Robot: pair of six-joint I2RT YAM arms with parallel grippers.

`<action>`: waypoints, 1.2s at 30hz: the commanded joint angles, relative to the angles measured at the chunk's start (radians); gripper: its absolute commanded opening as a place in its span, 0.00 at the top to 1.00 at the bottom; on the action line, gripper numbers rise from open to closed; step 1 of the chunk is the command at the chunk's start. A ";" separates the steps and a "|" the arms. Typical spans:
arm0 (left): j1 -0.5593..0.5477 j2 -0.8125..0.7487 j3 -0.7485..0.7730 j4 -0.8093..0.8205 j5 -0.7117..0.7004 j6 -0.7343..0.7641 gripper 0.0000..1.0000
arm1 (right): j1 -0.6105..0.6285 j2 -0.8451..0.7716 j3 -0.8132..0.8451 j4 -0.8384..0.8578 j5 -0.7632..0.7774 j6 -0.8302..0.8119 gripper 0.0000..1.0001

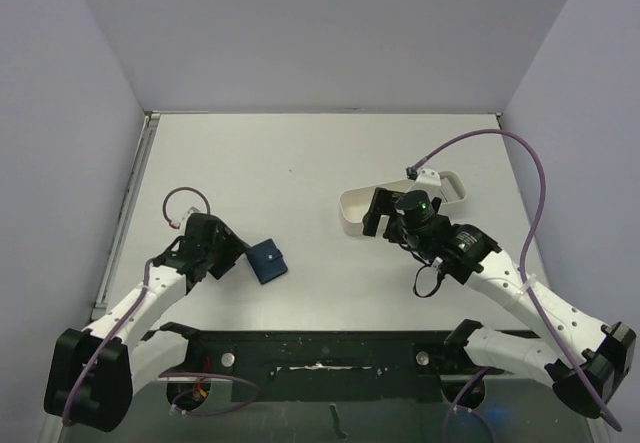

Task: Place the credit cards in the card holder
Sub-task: Move the card holder to the center of the board, then open the card holder at the center of the board.

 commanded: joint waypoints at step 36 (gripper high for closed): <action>0.104 0.191 -0.120 0.335 0.278 0.130 0.82 | 0.094 0.181 0.067 0.098 -0.075 0.019 0.12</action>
